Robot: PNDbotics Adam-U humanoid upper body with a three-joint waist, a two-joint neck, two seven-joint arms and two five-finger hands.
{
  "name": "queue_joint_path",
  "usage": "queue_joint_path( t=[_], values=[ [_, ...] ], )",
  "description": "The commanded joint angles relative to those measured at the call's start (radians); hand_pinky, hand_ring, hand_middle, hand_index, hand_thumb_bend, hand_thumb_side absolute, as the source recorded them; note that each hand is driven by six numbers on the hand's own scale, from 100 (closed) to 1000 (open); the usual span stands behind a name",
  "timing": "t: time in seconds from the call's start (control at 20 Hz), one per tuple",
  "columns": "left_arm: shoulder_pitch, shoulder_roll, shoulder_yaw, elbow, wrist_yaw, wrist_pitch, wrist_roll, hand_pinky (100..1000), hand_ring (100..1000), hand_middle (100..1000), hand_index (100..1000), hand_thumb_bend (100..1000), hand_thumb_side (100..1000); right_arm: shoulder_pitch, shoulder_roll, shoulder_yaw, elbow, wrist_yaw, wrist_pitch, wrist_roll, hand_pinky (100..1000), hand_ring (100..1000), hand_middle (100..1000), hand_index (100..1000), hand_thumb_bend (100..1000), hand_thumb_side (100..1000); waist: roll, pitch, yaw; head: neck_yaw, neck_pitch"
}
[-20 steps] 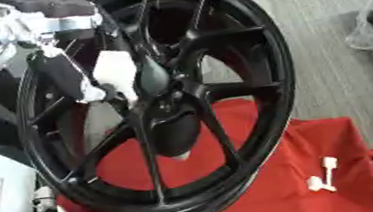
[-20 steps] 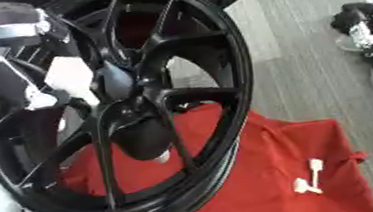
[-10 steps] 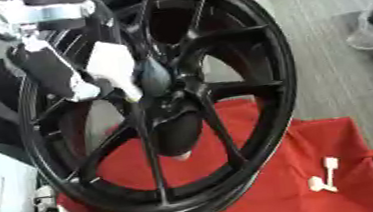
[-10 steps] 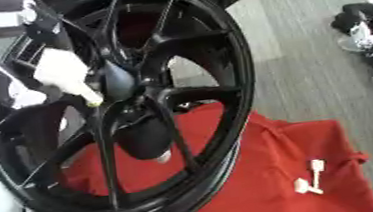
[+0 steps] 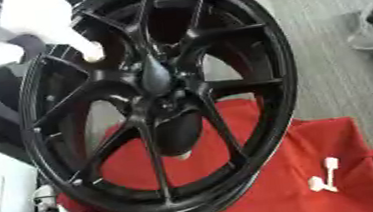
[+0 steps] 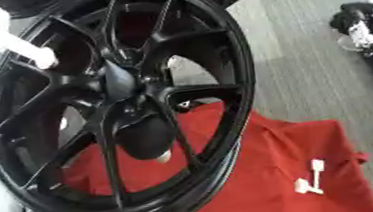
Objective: Pull the pin out of the wheel hub.
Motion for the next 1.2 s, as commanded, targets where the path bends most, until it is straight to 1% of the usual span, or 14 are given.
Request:
queue_joint_path(
  t=[0.05,0.15,0.3,0.4,0.5,0.75,0.8,0.85,0.9,0.95,1.0,1.05,1.1,1.2],
  values=[
    [0.052,0.089,0.093,-0.001,0.031,0.014,0.053,772,727,605,440,100,135,-0.003,-0.030,-0.014,-0.015,0.007,-0.003,-0.003,895,755,660,737,100,457,-0.006,-0.011,0.002,-0.004,0.006],
    [0.127,0.125,0.134,0.028,0.041,0.019,0.096,773,727,605,441,100,138,-0.005,-0.030,-0.015,-0.016,0.006,-0.003,-0.004,894,755,660,737,100,457,-0.007,-0.009,0.002,-0.006,0.004],
    [0.258,0.168,0.197,0.121,0.047,0.026,0.169,774,729,608,447,100,139,-0.008,-0.028,-0.017,-0.016,0.005,-0.004,-0.006,895,755,660,737,100,458,-0.010,-0.004,0.001,-0.012,-0.002],
    [0.319,0.181,0.225,0.193,0.043,0.022,0.206,775,731,610,450,100,135,-0.009,-0.027,-0.018,-0.016,0.005,-0.004,-0.007,895,755,660,737,100,459,-0.012,-0.002,0.000,-0.015,-0.005],
    [0.355,0.183,0.243,0.258,0.038,0.011,0.227,779,737,616,462,100,132,-0.009,-0.025,-0.019,-0.016,0.006,-0.005,-0.007,895,755,660,737,100,459,-0.014,0.000,0.001,-0.017,-0.006],
    [0.407,0.162,0.303,0.429,0.053,-0.039,0.242,805,773,674,580,100,113,-0.007,-0.019,-0.023,-0.016,0.008,-0.007,-0.011,895,755,660,737,100,462,-0.021,0.005,0.004,-0.026,-0.007],
    [0.415,0.160,0.310,0.451,0.058,-0.053,0.241,815,790,699,644,100,106,-0.007,-0.019,-0.023,-0.016,0.009,-0.007,-0.012,895,755,660,737,100,462,-0.021,0.005,0.004,-0.027,-0.007],
    [0.423,0.159,0.316,0.468,0.061,-0.065,0.238,827,810,733,704,131,100,-0.007,-0.018,-0.024,-0.017,0.010,-0.007,-0.012,895,755,660,737,100,463,-0.022,0.006,0.005,-0.029,-0.008],
    [0.430,0.159,0.322,0.479,0.060,-0.076,0.235,834,821,749,733,156,142,-0.007,-0.018,-0.024,-0.017,0.010,-0.007,-0.012,895,755,660,737,100,463,-0.022,0.006,0.005,-0.030,-0.008],
    [0.437,0.158,0.327,0.488,0.057,-0.086,0.233,838,826,759,757,202,345,-0.008,-0.017,-0.024,-0.016,0.010,-0.007,-0.012,895,755,660,737,100,463,-0.023,0.007,0.005,-0.031,-0.009],
    [0.442,0.157,0.334,0.496,0.053,-0.093,0.235,840,829,764,768,241,506,-0.008,-0.017,-0.024,-0.016,0.010,-0.007,-0.012,895,755,660,737,100,464,-0.023,0.007,0.005,-0.033,-0.010],
    [0.447,0.155,0.340,0.503,0.049,-0.099,0.239,840,829,765,770,247,540,-0.009,-0.017,-0.024,-0.016,0.010,-0.006,-0.012,895,755,660,737,100,466,-0.023,0.007,0.004,-0.035,-0.011],
    [0.452,0.152,0.344,0.510,0.048,-0.104,0.242,843,832,772,781,225,594,-0.009,-0.017,-0.024,-0.016,0.010,-0.005,-0.012,895,755,661,738,100,469,-0.023,0.007,0.004,-0.036,-0.012],
    [0.456,0.149,0.347,0.519,0.049,-0.109,0.244,844,832,773,783,221,599,-0.009,-0.017,-0.024,-0.015,0.011,-0.004,-0.011,895,755,661,738,100,468,-0.023,0.007,0.004,-0.037,-0.014]
  ],
)
